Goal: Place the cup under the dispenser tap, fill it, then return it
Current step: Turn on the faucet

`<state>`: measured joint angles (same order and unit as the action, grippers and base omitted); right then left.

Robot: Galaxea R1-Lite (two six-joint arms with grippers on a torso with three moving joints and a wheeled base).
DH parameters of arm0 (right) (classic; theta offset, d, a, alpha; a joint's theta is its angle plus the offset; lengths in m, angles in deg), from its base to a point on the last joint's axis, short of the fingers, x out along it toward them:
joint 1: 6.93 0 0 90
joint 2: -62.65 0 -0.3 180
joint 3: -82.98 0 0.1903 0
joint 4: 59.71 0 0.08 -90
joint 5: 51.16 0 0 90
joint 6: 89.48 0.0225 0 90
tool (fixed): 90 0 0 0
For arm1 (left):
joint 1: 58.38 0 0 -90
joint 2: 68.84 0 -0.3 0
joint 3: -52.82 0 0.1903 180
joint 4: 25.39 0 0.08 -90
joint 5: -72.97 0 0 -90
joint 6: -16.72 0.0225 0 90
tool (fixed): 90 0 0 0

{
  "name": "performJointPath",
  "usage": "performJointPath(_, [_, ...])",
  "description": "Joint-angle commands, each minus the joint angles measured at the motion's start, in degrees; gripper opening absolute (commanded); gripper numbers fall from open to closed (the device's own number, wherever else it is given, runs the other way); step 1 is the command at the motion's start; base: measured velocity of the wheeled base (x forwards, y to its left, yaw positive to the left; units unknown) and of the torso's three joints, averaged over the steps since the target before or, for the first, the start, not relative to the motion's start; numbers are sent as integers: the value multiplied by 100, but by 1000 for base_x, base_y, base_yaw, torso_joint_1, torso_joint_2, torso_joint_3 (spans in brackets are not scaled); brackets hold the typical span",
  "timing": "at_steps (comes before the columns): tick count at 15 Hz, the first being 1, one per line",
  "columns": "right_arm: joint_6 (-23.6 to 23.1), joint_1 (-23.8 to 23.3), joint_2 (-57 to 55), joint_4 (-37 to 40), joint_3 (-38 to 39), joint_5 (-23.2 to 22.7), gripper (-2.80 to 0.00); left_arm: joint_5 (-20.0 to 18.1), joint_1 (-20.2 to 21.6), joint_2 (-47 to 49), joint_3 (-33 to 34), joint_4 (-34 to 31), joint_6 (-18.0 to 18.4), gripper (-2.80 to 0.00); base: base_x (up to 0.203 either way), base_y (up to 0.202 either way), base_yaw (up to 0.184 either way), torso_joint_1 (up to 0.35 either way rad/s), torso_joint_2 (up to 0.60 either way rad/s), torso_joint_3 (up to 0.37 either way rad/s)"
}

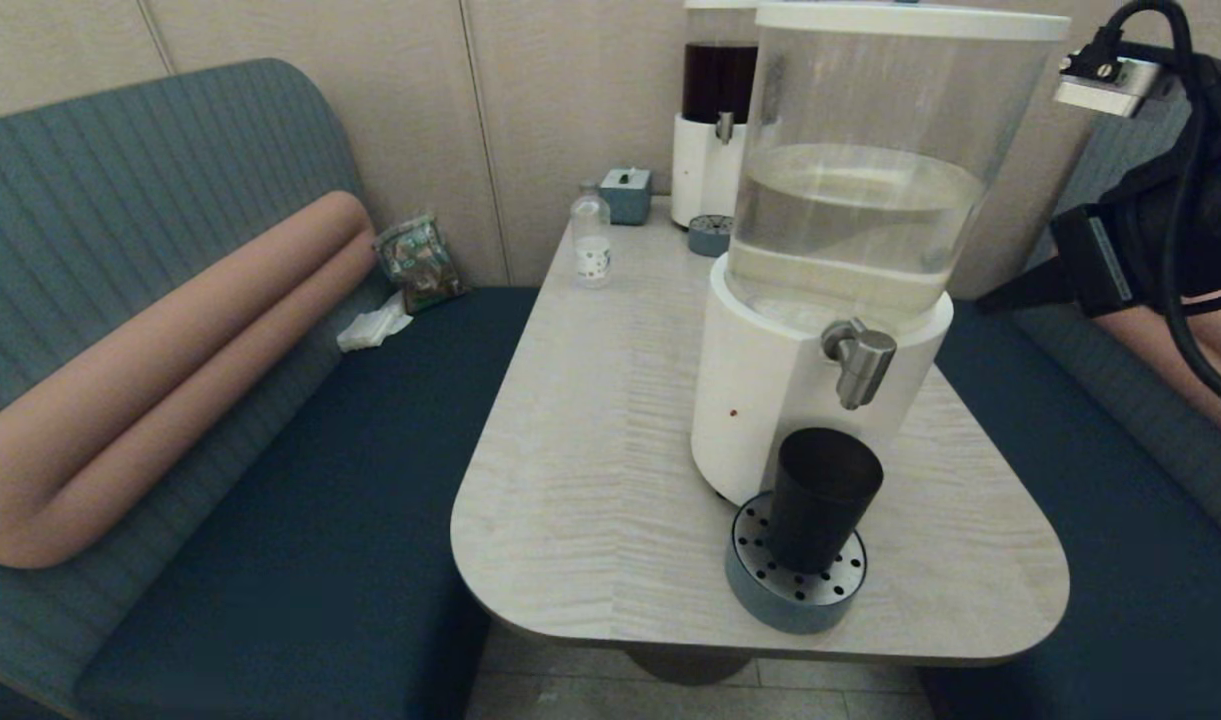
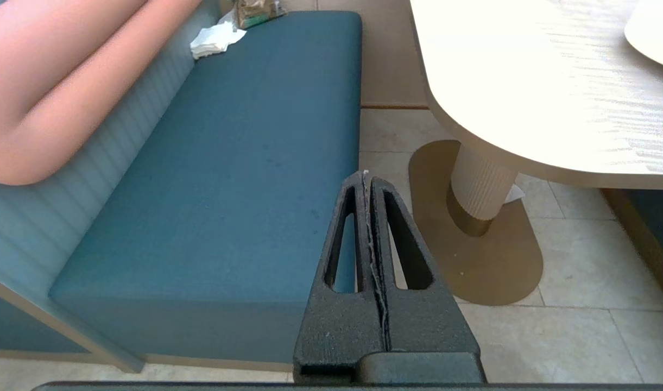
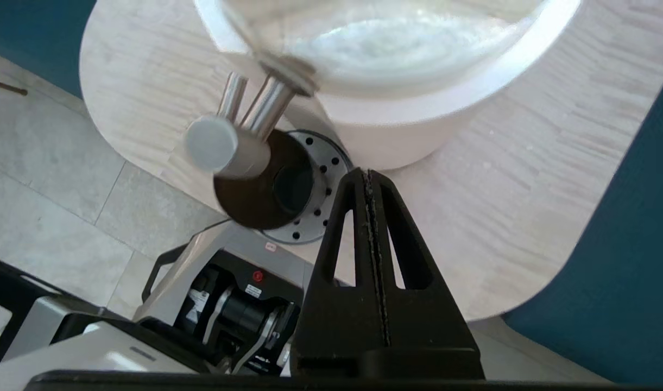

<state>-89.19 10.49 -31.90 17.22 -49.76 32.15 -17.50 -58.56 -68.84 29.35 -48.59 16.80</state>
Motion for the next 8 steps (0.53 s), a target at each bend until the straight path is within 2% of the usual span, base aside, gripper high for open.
performJointPath(1, [-3, 9, -130, -35, 50, 7, -280, 2, 1, 9, 1, 1, 1, -280, 0, 0, 0, 0, 0, 0])
performJointPath(8, [-24, 220, -428, -297, 40, 152, -280, 2, 0, 9, 1, 8, 1, -280, 0, 0, 0, 0, 0, 0])
